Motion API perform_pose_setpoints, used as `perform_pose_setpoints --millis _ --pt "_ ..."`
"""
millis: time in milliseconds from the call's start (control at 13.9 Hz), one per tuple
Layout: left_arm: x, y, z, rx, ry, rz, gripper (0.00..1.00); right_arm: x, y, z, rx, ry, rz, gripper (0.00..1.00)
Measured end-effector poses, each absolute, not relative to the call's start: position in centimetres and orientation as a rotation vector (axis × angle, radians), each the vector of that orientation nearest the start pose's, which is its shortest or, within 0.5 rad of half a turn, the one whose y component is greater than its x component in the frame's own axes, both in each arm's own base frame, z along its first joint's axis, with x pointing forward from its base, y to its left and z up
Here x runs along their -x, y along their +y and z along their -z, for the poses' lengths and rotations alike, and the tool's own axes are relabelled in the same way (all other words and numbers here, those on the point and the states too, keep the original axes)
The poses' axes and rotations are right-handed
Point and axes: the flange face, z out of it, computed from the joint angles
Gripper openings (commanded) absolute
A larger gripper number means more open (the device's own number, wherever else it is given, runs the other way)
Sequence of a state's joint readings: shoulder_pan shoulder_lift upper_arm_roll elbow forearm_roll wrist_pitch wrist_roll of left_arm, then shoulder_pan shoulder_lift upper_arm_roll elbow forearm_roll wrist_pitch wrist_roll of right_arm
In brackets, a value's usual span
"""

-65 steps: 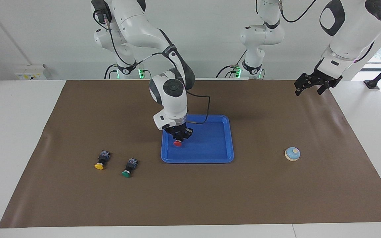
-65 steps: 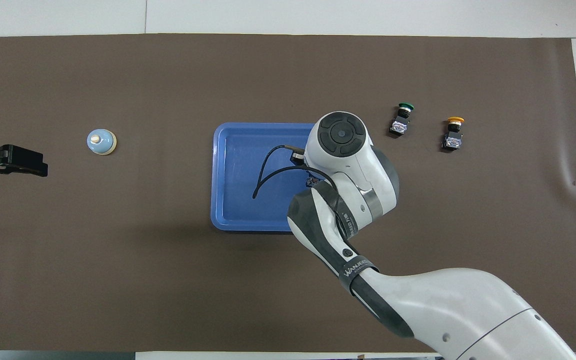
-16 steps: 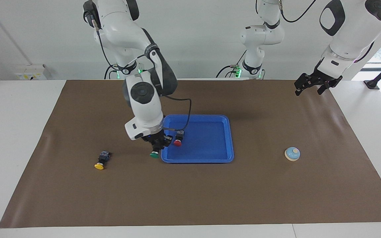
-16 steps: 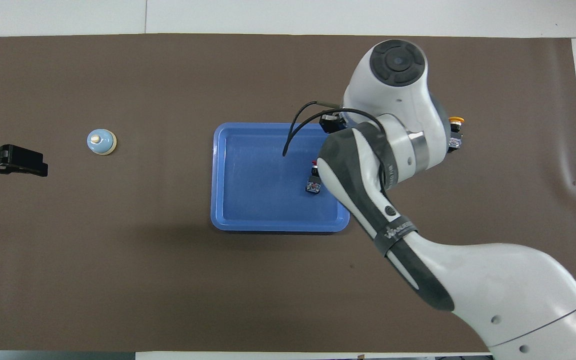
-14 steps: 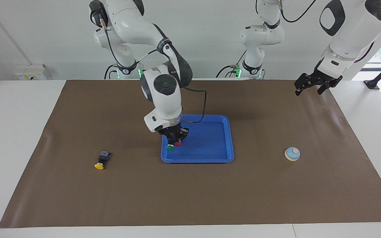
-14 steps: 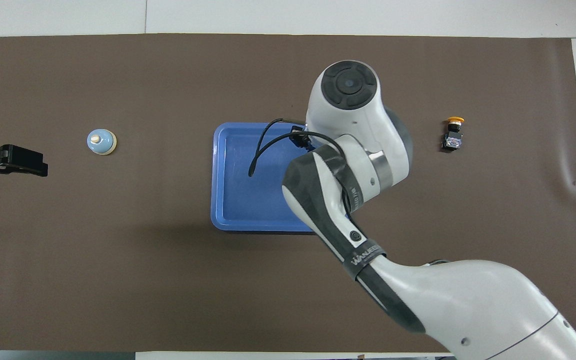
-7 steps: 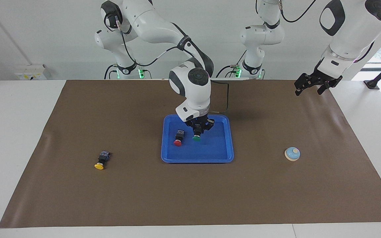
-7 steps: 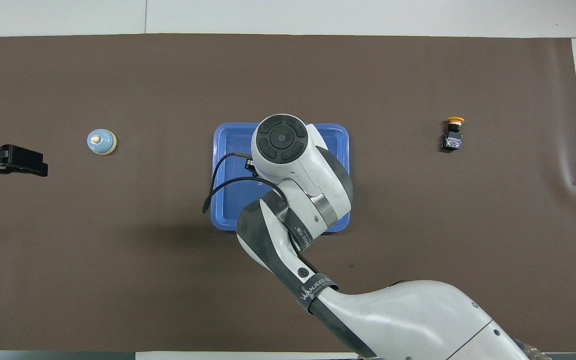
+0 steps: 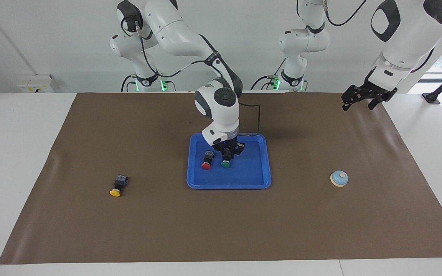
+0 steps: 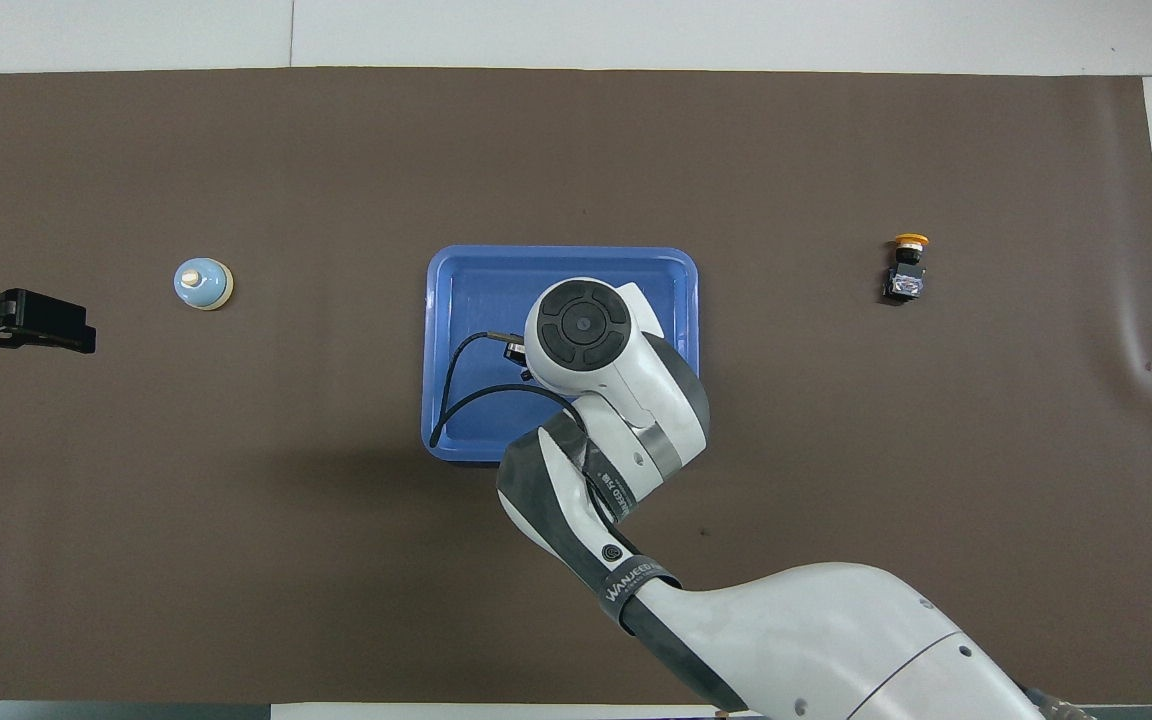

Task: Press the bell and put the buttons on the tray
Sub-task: 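Place the green button in the tray beside the red one, then move the right gripper to the yellow-capped button and grasp it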

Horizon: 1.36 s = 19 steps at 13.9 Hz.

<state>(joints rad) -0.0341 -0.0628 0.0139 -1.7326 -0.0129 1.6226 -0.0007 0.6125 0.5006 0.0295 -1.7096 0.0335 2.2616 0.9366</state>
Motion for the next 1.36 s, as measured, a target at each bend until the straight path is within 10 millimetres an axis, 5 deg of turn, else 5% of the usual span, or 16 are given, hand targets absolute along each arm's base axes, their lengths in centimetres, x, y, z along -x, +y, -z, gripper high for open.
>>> perform_pose_setpoints --millis 72,431,718,1077,1365 --pt "-53.6 -1.2 -58.7 3.154 0.029 -0.075 1.0 -53.9 40.5 -30.7 3.035 0.5 0.012 1.0" --pt "-53.6 -1.2 -58.7 3.154 0.029 -0.075 1.0 -53.4 40.7 -31.2 3.048 0.518 -0.009 1.0" --pt "-53.6 -1.2 -58.7 3.154 0.029 -0.075 1.0 -56.2 37.7 -35.5 3.067 0.613 -0.037 1.0" --pt "-53.6 -1.2 -58.7 3.154 0.029 -0.075 1.0 -61.5 25.7 -43.1 3.06 0.659 0.007 1.0" --pt "-53.6 -1.2 -58.7 3.154 0.029 -0.075 1.0 -64.6 13.0 -44.6 3.094 0.55 0.003 1.0"
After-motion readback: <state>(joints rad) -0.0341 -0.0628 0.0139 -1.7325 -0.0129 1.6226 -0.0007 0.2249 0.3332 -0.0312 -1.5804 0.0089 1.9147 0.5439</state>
